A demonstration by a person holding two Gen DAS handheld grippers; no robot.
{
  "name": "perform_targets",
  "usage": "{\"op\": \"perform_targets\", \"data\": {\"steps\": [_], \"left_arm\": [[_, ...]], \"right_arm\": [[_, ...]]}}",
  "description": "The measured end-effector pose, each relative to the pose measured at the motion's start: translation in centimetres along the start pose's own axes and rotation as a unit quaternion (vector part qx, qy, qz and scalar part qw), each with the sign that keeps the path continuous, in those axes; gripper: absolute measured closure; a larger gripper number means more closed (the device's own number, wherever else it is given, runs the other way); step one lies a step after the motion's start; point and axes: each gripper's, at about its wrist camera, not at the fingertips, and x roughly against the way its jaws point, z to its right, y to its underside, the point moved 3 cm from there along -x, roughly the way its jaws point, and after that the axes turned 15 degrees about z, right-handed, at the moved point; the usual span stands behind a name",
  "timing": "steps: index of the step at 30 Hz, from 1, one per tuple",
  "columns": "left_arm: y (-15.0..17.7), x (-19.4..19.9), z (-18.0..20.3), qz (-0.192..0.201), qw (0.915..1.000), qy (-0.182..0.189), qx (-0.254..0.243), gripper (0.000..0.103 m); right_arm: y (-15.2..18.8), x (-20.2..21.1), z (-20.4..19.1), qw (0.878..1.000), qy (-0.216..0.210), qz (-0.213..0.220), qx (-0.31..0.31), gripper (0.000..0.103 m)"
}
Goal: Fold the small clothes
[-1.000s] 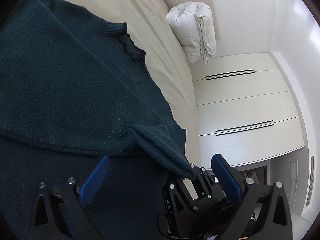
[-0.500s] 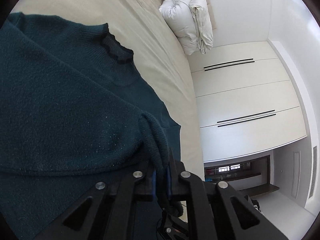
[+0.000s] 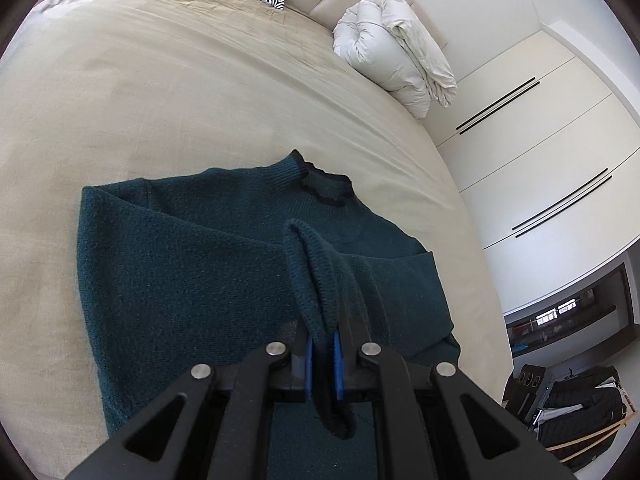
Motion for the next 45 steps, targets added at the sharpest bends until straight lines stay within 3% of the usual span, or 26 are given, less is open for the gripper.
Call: {"op": "perform_targets", "data": {"steps": [5,8,11,17,19,27,31,38,42,45], "left_arm": [[0.5,-2.1,-2.3,-0.013,0.9996,-0.025,0.006,0.095],[1.0,-2.8,-3.2,-0.014,0.9993,-0.034,0.008,0.095],[0.8,-3.0,-3.9,-0.008,0.9994,-0.032,0.009,0.095],[1.4,-3.4,-4.5,-0.009,0.9994,-0.034,-0.006,0.094],[1.6,-3.6,-4.7,-0.008,0.9996,-0.026,0.004,0.094],[1.6,-4.1,-6.4,-0.003,0.9992,0.013,0.038,0.092],[1.7,-4.4,-6.7,0.001,0.9988,0.024,0.044,0.092],[1.8,-4.3,-6.7,0.006,0.9989,0.025,0.038,0.091],[1.7,-4.4,-6.7,0.006,0.9989,0.026,0.038,0.091],[1.7,-4.2,-6.8,0.006,0.9986,0.027,0.044,0.091]], "right_arm": [[-2.0,0.2,1.6,0.997,-0.039,0.008,-0.069,0.049],[-4.6,0.2,1.9,0.992,-0.064,0.024,-0.109,0.049],[-7.0,-1.3,3.0,0.986,-0.075,0.013,-0.151,0.048],[-11.0,-7.1,3.7,0.971,-0.117,-0.033,-0.205,0.047],[-11.9,-9.3,4.1,0.968,-0.111,-0.043,-0.219,0.047],[-14.3,-17.2,5.0,0.954,-0.123,-0.068,-0.264,0.047],[-14.3,-20.2,6.7,0.938,-0.135,-0.080,-0.310,0.049],[-12.1,-17.9,4.7,0.946,-0.164,-0.133,-0.246,0.049],[-10.2,-15.0,4.5,0.946,-0.174,-0.142,-0.233,0.049],[-8.8,-13.4,4.2,0.953,-0.166,-0.146,-0.208,0.049]]}}
